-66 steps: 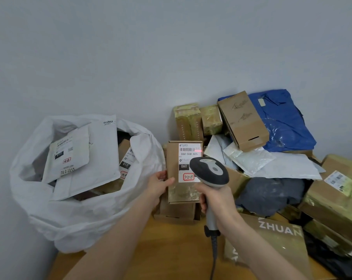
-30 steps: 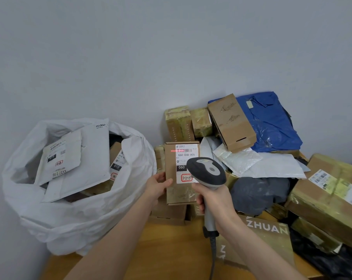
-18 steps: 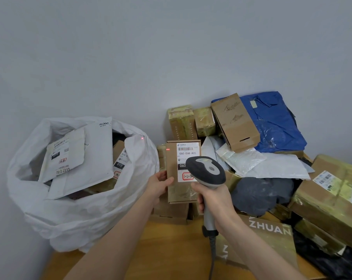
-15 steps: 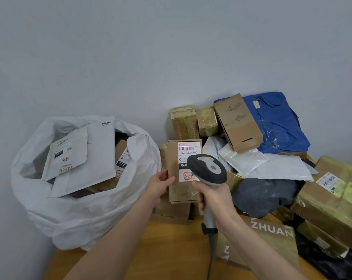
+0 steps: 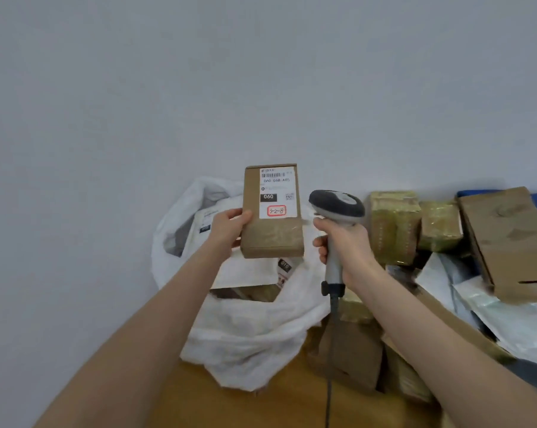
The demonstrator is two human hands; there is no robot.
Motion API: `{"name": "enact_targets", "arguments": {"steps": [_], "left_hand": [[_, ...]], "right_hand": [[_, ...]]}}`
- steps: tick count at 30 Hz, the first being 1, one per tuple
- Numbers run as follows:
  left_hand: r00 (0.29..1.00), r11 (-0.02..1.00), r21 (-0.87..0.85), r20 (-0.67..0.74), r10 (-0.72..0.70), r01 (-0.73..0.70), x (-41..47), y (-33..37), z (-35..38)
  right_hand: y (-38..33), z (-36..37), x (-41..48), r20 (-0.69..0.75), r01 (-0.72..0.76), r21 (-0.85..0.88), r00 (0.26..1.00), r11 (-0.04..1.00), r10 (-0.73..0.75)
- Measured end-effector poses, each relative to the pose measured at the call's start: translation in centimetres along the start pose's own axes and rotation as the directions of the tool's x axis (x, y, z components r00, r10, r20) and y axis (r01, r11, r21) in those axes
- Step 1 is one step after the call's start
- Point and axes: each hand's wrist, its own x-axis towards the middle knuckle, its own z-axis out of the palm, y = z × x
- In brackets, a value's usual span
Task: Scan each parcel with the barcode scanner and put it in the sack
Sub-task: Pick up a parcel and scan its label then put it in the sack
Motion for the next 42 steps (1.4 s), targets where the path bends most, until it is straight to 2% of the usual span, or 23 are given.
{"name": "enact_targets", "arguments": {"steps": [4, 6, 7, 8, 10, 11, 13, 15, 16, 17, 21, 23, 27, 29, 32, 34, 38, 42], "left_hand": [[0.968, 0.993, -0.002, -0.224, -0.113, 0.115, 4.3, -1.0, -7.0], [0.952, 0.984, 0.038, -0.261, -0.159, 0.175, 6.5, -1.4, -9.5], [0.950, 0.972, 0.121, -0.266, -0.163, 0.201, 7.5, -1.7, -10.2], [0.956, 0.938, 0.283, -0.266, -0.124, 0.200, 8.5, -2.1, -10.7], [0.982, 0.775, 0.628, -0.180, 0.053, 0.073, 9.8, -2.6, -10.2], [0.992, 0.692, 0.721, -0.060, 0.114, -0.035, 9.9, -2.6, -9.2], [0.978, 0.535, 0.822, 0.201, 0.047, -0.195, 9.8, -2.7, -6.8], [0.954, 0.338, 0.910, 0.286, -0.090, -0.241, 9.8, -3.2, -5.0], [0.953, 0.284, 0.927, 0.284, -0.102, -0.246, 10.0, -3.4, -4.8], [0.956, 0.280, 0.929, 0.277, -0.098, -0.240, 10.5, -3.7, -5.2], [0.962, 0.406, 0.899, 0.237, -0.134, -0.164, 12.6, -5.3, -8.9], [0.966, 0.435, 0.890, 0.216, -0.139, -0.137, 13.2, -5.7, -10.1], [0.986, 0.358, 0.930, 0.133, -0.102, -0.089, 14.0, -4.9, -7.6], [0.995, 0.365, 0.926, 0.097, 0.025, -0.100, 13.8, -3.7, -4.8], [0.927, 0.385, 0.860, 0.226, 0.299, -0.334, 12.5, -1.6, 1.4], [0.877, 0.433, 0.776, 0.316, 0.361, -0.458, 10.6, -0.5, 6.4], [0.798, 0.502, 0.624, 0.519, 0.305, -0.598, 5.8, -0.2, 16.6], [0.753, 0.682, 0.462, 0.626, 0.202, -0.567, 1.1, -1.2, 25.9]], "right_hand": [[1.2, 5.1, 2.7, 0.057, -0.072, 0.010, 0.996, 0.997, 0.071], [1.9, 7.0, 4.0, 0.057, -0.092, -0.022, 0.994, 0.995, 0.093], [2.2, 7.8, 4.7, 0.049, -0.100, -0.031, 0.994, 0.995, 0.101], [2.6, 8.3, 5.3, 0.038, -0.108, -0.032, 0.993, 0.994, 0.109], [3.3, 9.1, 6.6, 0.019, -0.120, -0.030, 0.992, 0.992, 0.121], [3.6, 9.4, 7.1, 0.010, -0.128, -0.032, 0.992, 0.991, 0.129], [4.1, 9.8, 8.0, -0.014, -0.144, -0.038, 0.989, 0.989, 0.144], [4.3, 10.0, 8.7, -0.040, -0.148, -0.039, 0.988, 0.988, 0.146], [4.4, 10.2, 8.9, -0.045, -0.146, -0.040, 0.989, 0.988, 0.144], [4.4, 10.2, 9.1, -0.047, -0.142, -0.042, 0.989, 0.989, 0.140], [4.7, 9.5, 9.6, -0.076, -0.146, -0.018, 0.987, 0.989, 0.145], [4.7, 8.8, 9.7, -0.097, -0.160, 0.011, 0.982, 0.987, 0.161], [4.9, 7.0, 9.4, -0.152, -0.182, 0.042, 0.971, 0.982, 0.186], [4.8, 5.6, 9.0, -0.183, -0.181, 0.055, 0.965, 0.982, 0.188], [4.1, 2.6, 8.3, -0.267, -0.170, 0.084, 0.945, 0.982, 0.186], [3.6, -0.1, 7.7, -0.311, -0.158, 0.127, 0.931, 0.979, 0.190], [2.4, -6.7, 6.4, -0.400, -0.114, 0.184, 0.899, 0.976, 0.180], [0.4, -14.4, 5.2, -0.478, -0.063, 0.276, 0.857, 0.959, 0.194]]}}
